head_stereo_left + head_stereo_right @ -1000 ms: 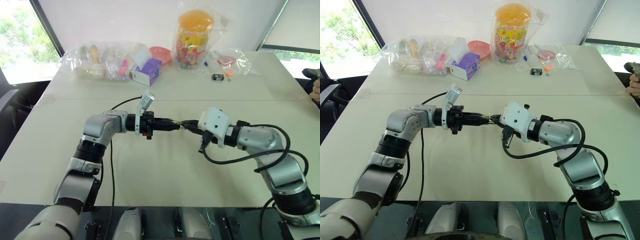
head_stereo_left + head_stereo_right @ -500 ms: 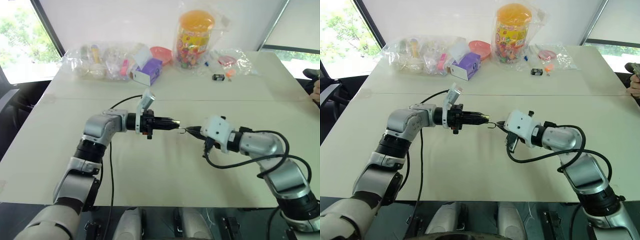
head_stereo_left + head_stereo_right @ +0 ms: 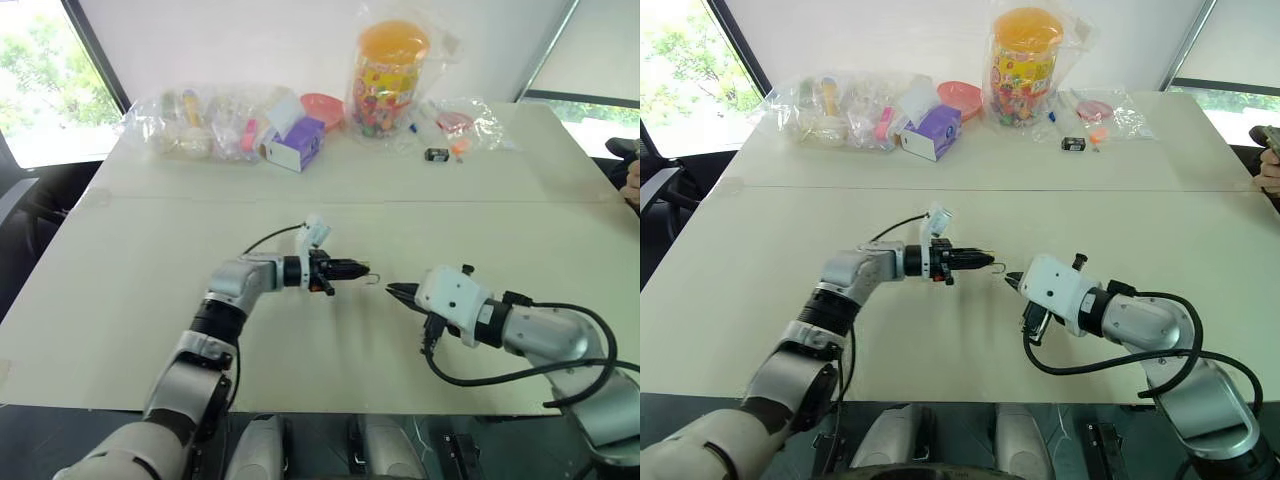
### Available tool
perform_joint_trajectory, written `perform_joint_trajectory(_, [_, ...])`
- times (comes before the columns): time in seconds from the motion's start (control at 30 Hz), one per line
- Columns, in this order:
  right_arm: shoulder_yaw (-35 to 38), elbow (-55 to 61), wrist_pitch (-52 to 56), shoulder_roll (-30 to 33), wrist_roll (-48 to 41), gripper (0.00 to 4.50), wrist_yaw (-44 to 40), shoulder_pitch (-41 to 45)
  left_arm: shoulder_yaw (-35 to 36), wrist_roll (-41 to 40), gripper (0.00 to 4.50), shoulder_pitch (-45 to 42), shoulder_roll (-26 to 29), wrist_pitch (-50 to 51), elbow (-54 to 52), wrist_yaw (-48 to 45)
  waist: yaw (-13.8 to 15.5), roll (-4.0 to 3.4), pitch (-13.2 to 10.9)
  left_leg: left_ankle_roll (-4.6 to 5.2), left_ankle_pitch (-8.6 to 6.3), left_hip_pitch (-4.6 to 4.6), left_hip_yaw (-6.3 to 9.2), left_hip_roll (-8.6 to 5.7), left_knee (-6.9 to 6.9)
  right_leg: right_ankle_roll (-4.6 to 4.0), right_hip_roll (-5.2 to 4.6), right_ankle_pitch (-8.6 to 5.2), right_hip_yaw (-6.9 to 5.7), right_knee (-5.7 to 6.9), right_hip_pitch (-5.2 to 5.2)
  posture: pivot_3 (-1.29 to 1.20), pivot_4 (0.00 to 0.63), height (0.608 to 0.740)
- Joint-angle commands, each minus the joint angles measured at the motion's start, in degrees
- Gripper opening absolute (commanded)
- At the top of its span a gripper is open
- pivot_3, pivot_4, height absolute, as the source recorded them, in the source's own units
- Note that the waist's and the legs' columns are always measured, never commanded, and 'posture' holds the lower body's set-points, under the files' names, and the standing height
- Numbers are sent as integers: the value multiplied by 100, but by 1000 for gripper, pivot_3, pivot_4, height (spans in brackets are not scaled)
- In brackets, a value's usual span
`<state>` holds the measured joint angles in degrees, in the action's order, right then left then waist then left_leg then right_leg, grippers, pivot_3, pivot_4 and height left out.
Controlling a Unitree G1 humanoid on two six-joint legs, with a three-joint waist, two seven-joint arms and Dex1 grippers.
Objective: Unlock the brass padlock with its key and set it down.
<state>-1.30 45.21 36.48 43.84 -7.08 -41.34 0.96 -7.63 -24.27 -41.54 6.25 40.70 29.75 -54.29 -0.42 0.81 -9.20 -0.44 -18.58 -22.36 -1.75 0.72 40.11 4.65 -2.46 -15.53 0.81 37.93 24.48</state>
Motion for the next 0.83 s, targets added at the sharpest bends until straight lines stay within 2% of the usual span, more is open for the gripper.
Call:
perform_joint_trajectory(0.03, [112,296,96,-12,-1,18,179,-9,302,67,494,-250,-243,-269,485,425,-7,0,0,0,0,0,0,0,0,0,1,0,0,0,0,0,150,735])
perform_joint_trajectory(0.2, [111,367,136,80,38,0,251,-122,202,279,2843,-284,-222,-475,747,382,-9,1,1,0,0,2,1,0,-1,0,2,0,-1,0,-2,0,150,735])
perform_joint_trajectory(0.3, [163,373,123,159,37,0,221,-190,11,467,4367,-205,28,-642,599,128,-21,1,2,0,0,11,1,0,-1,0,2,0,-1,0,-11,0,150,735])
perform_joint_trajectory(0.63, [733,-89,-86,715,-140,0,-228,-262,-384,623,4446,133,1202,-1273,-979,-1070,3,1,2,0,0,17,0,7,-5,-1,7,0,3,0,-14,0,150,735])
perform_joint_trajectory(0.83, [1003,-322,-117,983,-249,0,-480,-185,-371,534,4446,337,1603,-1377,-1775,-1414,98,2,2,1,-1,9,1,2,-2,-1,1,0,1,-7,-14,0,150,735])
